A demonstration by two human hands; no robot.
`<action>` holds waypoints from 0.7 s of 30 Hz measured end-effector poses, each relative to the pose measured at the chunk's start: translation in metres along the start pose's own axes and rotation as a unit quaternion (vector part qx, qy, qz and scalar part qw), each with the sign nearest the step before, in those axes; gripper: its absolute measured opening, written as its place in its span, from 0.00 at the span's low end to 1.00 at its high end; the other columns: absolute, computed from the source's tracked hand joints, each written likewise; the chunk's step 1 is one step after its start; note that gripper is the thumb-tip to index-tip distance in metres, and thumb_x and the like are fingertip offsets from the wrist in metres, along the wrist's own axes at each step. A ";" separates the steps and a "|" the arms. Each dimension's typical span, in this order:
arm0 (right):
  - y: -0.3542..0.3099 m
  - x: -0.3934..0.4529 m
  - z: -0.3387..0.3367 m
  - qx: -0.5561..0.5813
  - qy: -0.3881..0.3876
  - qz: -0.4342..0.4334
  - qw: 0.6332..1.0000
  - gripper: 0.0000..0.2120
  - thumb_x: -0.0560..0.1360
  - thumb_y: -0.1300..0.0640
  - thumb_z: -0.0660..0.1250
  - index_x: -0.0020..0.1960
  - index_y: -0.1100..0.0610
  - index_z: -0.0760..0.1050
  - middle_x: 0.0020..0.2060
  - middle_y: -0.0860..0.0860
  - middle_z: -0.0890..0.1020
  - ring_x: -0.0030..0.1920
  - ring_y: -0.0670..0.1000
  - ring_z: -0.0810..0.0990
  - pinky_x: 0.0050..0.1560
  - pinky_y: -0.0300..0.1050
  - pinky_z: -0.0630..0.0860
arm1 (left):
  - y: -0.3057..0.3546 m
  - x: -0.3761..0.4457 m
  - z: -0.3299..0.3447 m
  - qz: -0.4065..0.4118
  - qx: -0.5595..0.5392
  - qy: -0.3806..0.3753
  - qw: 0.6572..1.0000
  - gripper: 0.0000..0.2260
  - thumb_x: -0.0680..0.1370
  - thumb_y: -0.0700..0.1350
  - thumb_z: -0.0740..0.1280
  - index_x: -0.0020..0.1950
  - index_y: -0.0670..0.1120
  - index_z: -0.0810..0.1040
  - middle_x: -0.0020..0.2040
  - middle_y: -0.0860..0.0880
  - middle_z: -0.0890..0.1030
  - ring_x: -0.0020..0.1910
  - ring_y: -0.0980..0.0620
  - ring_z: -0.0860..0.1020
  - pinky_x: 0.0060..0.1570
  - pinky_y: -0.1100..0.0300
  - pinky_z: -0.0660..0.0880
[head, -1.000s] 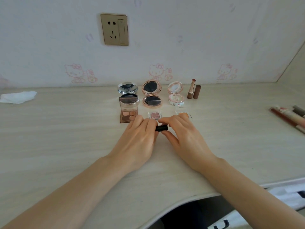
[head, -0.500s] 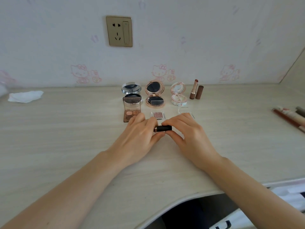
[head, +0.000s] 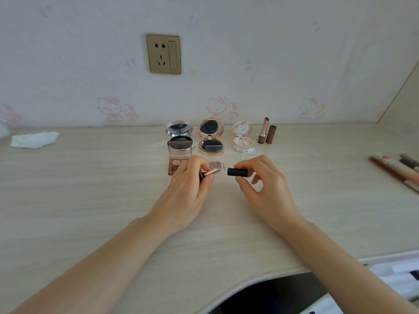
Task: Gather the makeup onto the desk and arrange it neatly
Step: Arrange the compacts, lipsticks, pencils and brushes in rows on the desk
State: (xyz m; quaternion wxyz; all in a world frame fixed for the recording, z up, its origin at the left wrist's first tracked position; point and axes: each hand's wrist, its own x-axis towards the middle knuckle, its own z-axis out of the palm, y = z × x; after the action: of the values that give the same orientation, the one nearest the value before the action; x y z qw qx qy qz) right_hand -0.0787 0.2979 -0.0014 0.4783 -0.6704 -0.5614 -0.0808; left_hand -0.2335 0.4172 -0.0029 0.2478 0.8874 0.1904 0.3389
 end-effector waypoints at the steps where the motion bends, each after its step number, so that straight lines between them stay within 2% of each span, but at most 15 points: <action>1: 0.000 0.000 0.000 0.002 0.001 0.000 1.000 0.10 0.72 0.66 0.70 0.51 0.57 0.79 0.45 0.49 0.77 0.43 0.43 0.74 0.42 0.33 0.72 | 0.001 -0.001 0.001 -0.006 -0.023 0.011 1.000 0.02 0.80 0.46 0.59 0.50 0.51 0.66 0.43 0.57 0.68 0.44 0.60 0.69 0.44 0.71 0.65; 4: -0.002 0.000 0.001 0.017 -0.001 0.025 1.000 0.06 0.72 0.63 0.70 0.48 0.56 0.79 0.44 0.47 0.77 0.43 0.45 0.76 0.41 0.36 0.74 | 0.002 0.000 0.002 -0.035 -0.099 0.031 0.994 0.04 0.81 0.46 0.58 0.46 0.50 0.68 0.36 0.54 0.71 0.35 0.59 0.70 0.37 0.70 0.66; 7: -0.002 0.000 0.002 0.036 -0.023 0.086 0.995 0.04 0.74 0.59 0.69 0.46 0.52 0.75 0.42 0.43 0.79 0.44 0.43 0.78 0.41 0.39 0.76 | 0.000 0.004 0.001 -0.074 -0.177 0.032 0.981 0.09 0.82 0.44 0.57 0.45 0.46 0.73 0.35 0.54 0.75 0.34 0.57 0.73 0.38 0.64 0.71; 10: -0.001 0.000 0.004 0.054 -0.035 0.113 0.992 0.09 0.73 0.60 0.69 0.47 0.49 0.71 0.41 0.43 0.81 0.40 0.44 0.80 0.43 0.39 0.76 | 0.000 0.007 0.004 -0.142 -0.290 0.038 0.946 0.14 0.84 0.42 0.53 0.45 0.43 0.75 0.29 0.55 0.70 0.32 0.53 0.70 0.38 0.54 0.68; 13: 0.000 -0.001 0.004 0.034 -0.030 0.088 0.995 0.10 0.72 0.62 0.70 0.47 0.49 0.72 0.39 0.48 0.80 0.38 0.46 0.76 0.40 0.34 0.73 | 0.003 0.007 0.005 -0.181 -0.368 0.048 0.911 0.16 0.84 0.48 0.52 0.43 0.48 0.76 0.30 0.54 0.67 0.32 0.50 0.69 0.40 0.51 0.65; 16: -0.001 0.000 0.003 0.038 -0.024 0.073 0.996 0.11 0.71 0.64 0.70 0.48 0.51 0.75 0.36 0.48 0.77 0.36 0.48 0.74 0.38 0.34 0.72 | 0.006 0.006 0.007 -0.176 -0.377 0.022 0.909 0.10 0.79 0.55 0.57 0.47 0.50 0.72 0.30 0.56 0.68 0.34 0.50 0.69 0.40 0.53 0.67; 19: -0.004 0.000 0.001 0.052 -0.017 0.054 0.997 0.10 0.71 0.64 0.71 0.48 0.52 0.76 0.40 0.48 0.76 0.37 0.47 0.74 0.39 0.37 0.74 | 0.008 0.006 0.009 -0.160 -0.370 0.012 0.915 0.03 0.82 0.46 0.60 0.49 0.47 0.69 0.30 0.57 0.70 0.35 0.50 0.70 0.40 0.53 0.69; 21: -0.006 0.000 0.000 0.096 -0.006 0.079 0.992 0.10 0.70 0.65 0.71 0.46 0.53 0.76 0.43 0.47 0.77 0.42 0.47 0.77 0.40 0.39 0.76 | 0.010 0.006 0.010 -0.157 -0.362 0.016 0.919 0.03 0.82 0.42 0.59 0.50 0.44 0.70 0.30 0.56 0.72 0.35 0.51 0.71 0.39 0.55 0.71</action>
State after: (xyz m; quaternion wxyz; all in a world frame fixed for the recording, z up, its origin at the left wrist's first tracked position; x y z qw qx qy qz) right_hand -0.0836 0.2973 0.0022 0.5421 -0.6640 -0.5148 0.0151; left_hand -0.2205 0.4087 -0.0009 0.5993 0.6901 0.1951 0.3557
